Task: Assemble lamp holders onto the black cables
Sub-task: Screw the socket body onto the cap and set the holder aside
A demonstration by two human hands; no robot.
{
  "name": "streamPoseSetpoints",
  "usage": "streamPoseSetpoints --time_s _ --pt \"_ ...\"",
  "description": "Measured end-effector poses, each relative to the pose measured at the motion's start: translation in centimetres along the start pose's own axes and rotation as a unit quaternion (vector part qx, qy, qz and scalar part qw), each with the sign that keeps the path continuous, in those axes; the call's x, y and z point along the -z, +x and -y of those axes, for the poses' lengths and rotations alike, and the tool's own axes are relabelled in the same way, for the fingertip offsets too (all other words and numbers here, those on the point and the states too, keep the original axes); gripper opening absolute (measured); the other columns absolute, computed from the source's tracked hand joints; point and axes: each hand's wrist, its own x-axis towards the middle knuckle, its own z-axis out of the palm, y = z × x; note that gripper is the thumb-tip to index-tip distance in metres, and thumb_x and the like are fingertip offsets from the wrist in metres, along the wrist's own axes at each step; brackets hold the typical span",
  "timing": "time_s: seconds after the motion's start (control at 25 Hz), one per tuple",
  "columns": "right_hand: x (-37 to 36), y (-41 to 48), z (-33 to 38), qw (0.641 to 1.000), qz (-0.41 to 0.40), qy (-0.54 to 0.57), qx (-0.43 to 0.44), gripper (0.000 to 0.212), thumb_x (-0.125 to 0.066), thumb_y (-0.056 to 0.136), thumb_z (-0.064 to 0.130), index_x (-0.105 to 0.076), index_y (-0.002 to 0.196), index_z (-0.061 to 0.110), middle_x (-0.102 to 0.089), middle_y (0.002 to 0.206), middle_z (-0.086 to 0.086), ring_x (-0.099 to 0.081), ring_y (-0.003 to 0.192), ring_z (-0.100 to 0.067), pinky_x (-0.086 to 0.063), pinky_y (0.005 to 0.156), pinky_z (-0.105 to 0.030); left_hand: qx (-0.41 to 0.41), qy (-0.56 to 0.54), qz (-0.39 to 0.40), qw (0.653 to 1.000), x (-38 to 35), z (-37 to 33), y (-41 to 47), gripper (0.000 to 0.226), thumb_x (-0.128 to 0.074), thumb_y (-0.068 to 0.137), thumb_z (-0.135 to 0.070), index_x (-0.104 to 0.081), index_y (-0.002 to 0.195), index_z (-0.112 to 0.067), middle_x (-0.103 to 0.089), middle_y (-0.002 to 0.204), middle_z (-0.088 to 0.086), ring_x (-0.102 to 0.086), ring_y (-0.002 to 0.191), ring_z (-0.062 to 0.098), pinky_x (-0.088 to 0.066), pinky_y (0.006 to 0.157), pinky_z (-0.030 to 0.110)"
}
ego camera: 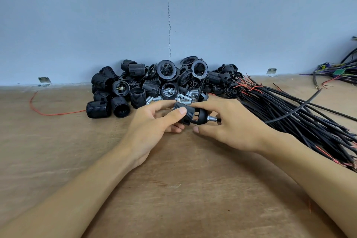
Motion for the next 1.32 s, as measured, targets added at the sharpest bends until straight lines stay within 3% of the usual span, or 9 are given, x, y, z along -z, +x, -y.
streamPoseSetpoints --time_s 0.24,0.48,0.64,0.76,0.88,1.0,1.32 --pt "-0.3 -0.1 0.3 1.000 -0.005 0.015 -0.003 0.037 -0.074 0.085 0.035 -0.065 0.121 0.034 -0.068 0.104 0.013 -0.060 0.099 -0.009 -0.051 0.084 -0.040 0.008 -0.004 0.004 1.000 -0.1 0.0 0.1 0.057 -0.075 0.073 -0.033 -0.067 0.121 -0.002 -0.078 0.096 0.016 -0.073 0.076 0.023 -0.061 0.071 0.028" --pt "-0.6 -0.5 0.2 0.997 -0.031 0.060 -0.047 0.038 -0.071 0.085 0.052 -0.058 0.115 0.033 -0.068 0.099 0.010 -0.059 0.084 -0.003 -0.051 0.079 -0.034 0.018 0.012 -0.006 1.000 -0.3 -0.2 0.2 0.054 -0.072 0.077 -0.047 -0.072 0.104 0.000 -0.077 0.085 0.017 -0.071 0.066 0.023 -0.058 0.061 0.026" --pt "-0.8 -0.7 0.3 0.999 -0.014 0.031 -0.040 0.042 -0.064 0.088 0.058 -0.052 0.120 0.035 -0.067 0.102 0.010 -0.051 0.072 0.005 -0.040 0.069 -0.026 0.001 0.030 -0.035 0.999 -0.5 0.0 0.4 0.038 -0.071 0.090 -0.040 -0.072 0.104 -0.005 -0.074 0.076 0.012 -0.065 0.056 0.023 -0.054 0.051 0.027" --pt "-1.0 -0.7 0.3 0.999 -0.015 0.012 -0.041 0.041 -0.058 0.090 0.062 -0.046 0.121 0.039 -0.068 0.106 0.009 -0.048 0.071 0.009 -0.032 0.065 -0.021 -0.005 0.043 -0.044 0.998 -0.5 0.3 0.5 0.037 -0.069 0.092 -0.041 -0.072 0.099 -0.005 -0.075 0.076 0.014 -0.066 0.055 0.025 -0.055 0.050 0.028" --pt "-1.2 -0.7 0.4 0.998 -0.023 0.026 -0.046 0.039 -0.056 0.090 0.060 -0.045 0.120 0.037 -0.069 0.110 0.007 -0.048 0.068 0.009 -0.033 0.068 -0.026 -0.011 0.055 -0.046 0.997 -0.6 0.4 0.5 0.039 -0.069 0.092 -0.043 -0.071 0.097 -0.004 -0.075 0.075 0.013 -0.068 0.055 0.024 -0.056 0.050 0.028" --pt "-1.4 -0.8 0.4 0.998 -0.031 0.041 -0.041 0.038 -0.057 0.089 0.059 -0.047 0.117 0.034 -0.069 0.097 0.011 -0.051 0.068 0.001 -0.033 0.064 -0.028 -0.017 0.073 -0.049 0.996 -0.7 0.5 0.5 0.037 -0.069 0.092 -0.045 -0.069 0.095 -0.007 -0.075 0.073 0.009 -0.069 0.055 0.023 -0.056 0.050 0.028" --pt "-2.0 -0.9 0.5 0.995 -0.040 0.082 -0.048 0.037 -0.062 0.086 0.059 -0.046 0.111 0.037 -0.070 0.099 0.011 -0.063 0.085 -0.012 -0.049 0.074 -0.039 -0.055 0.148 -0.056 0.986 -0.6 0.9 0.2 0.026 -0.069 0.094 -0.043 -0.063 0.106 -0.021 -0.075 0.073 0.006 -0.073 0.061 0.027 -0.062 0.064 0.044"
